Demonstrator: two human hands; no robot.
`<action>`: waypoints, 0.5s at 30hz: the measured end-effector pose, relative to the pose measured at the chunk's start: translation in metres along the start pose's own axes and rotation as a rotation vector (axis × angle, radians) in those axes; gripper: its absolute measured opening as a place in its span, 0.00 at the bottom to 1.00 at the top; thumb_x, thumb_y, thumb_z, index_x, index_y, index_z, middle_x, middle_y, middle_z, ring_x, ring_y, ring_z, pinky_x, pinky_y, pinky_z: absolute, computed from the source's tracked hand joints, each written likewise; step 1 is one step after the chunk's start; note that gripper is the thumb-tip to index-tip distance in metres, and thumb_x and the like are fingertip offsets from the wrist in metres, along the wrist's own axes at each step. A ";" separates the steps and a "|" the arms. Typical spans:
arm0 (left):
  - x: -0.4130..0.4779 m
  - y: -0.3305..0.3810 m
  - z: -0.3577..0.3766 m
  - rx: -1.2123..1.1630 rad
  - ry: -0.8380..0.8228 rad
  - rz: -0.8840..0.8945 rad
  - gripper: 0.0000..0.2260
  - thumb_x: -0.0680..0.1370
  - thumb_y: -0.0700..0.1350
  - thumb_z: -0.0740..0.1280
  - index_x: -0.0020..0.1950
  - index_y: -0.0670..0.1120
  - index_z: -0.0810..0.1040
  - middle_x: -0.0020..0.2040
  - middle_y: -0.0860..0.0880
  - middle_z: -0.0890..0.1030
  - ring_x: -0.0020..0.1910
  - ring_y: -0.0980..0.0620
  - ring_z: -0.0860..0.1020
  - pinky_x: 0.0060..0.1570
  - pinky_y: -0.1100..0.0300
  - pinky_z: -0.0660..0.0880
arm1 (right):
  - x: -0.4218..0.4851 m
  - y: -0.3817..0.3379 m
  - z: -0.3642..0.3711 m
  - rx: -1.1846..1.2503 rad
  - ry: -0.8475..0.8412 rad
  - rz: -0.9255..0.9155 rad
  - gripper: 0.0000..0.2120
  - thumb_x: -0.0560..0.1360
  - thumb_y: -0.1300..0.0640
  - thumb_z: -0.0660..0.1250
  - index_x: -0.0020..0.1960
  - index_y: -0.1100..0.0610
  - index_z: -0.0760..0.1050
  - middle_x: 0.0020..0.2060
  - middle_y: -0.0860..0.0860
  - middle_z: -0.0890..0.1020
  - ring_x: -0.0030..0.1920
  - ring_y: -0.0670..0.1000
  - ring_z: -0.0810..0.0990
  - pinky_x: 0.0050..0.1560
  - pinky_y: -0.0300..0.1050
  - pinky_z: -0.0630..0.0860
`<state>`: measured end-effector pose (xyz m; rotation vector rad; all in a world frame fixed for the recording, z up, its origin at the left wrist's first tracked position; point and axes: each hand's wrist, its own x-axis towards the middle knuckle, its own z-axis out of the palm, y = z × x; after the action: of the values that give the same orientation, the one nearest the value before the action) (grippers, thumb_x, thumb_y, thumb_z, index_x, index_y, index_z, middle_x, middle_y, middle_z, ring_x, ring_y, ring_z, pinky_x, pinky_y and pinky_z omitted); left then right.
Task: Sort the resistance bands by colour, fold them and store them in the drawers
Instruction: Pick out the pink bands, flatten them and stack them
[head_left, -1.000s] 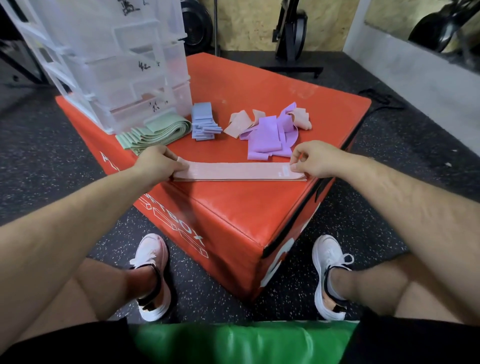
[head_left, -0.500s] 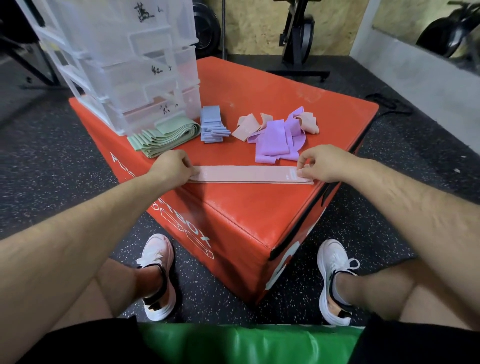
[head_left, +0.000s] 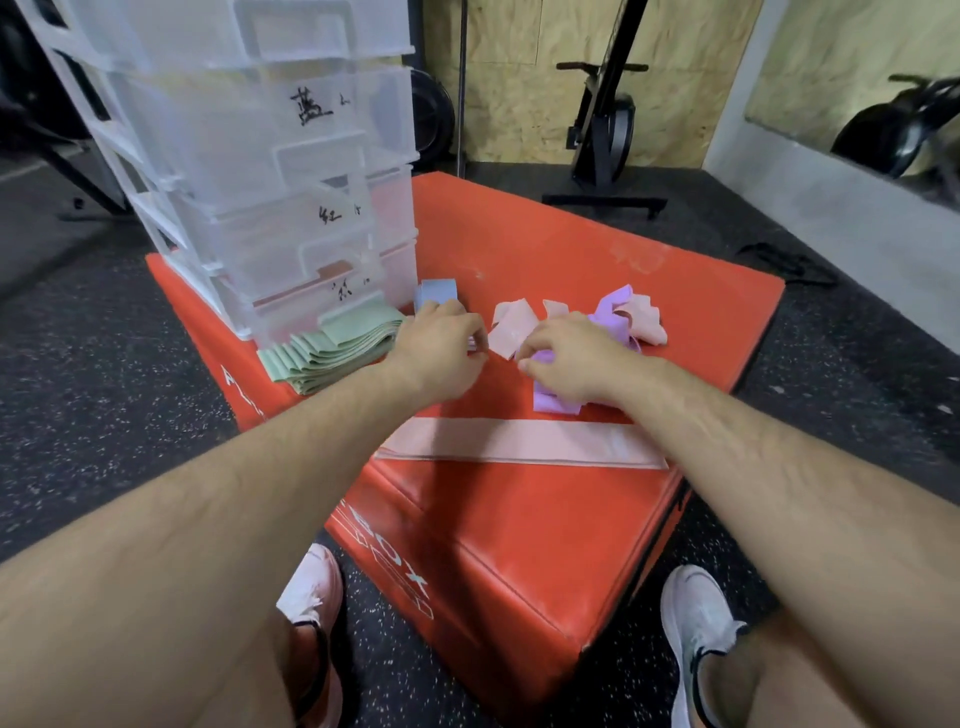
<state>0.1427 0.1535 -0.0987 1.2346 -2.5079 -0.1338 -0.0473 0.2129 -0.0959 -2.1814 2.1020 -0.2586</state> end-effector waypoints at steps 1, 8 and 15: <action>0.006 0.002 0.000 -0.003 0.011 0.004 0.07 0.77 0.49 0.67 0.54 0.52 0.80 0.58 0.48 0.75 0.61 0.43 0.70 0.62 0.49 0.69 | 0.010 -0.003 0.006 -0.018 -0.009 -0.021 0.10 0.79 0.48 0.62 0.50 0.42 0.82 0.58 0.41 0.80 0.64 0.54 0.72 0.60 0.49 0.67; 0.026 -0.003 0.001 -0.018 0.014 -0.031 0.07 0.78 0.46 0.64 0.54 0.53 0.79 0.60 0.51 0.75 0.63 0.45 0.69 0.59 0.52 0.64 | 0.044 -0.003 0.023 -0.075 -0.055 0.051 0.12 0.80 0.45 0.61 0.55 0.44 0.82 0.55 0.52 0.81 0.66 0.56 0.70 0.63 0.48 0.63; 0.026 -0.011 -0.007 -0.070 0.003 -0.059 0.07 0.76 0.44 0.65 0.52 0.49 0.80 0.57 0.49 0.78 0.60 0.43 0.73 0.61 0.51 0.70 | 0.041 0.010 0.006 0.477 0.037 0.180 0.12 0.78 0.58 0.65 0.40 0.47 0.83 0.41 0.47 0.87 0.45 0.44 0.85 0.57 0.43 0.79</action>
<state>0.1392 0.1267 -0.0877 1.2799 -2.4438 -0.2314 -0.0549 0.1713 -0.1017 -1.7165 1.9784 -0.7046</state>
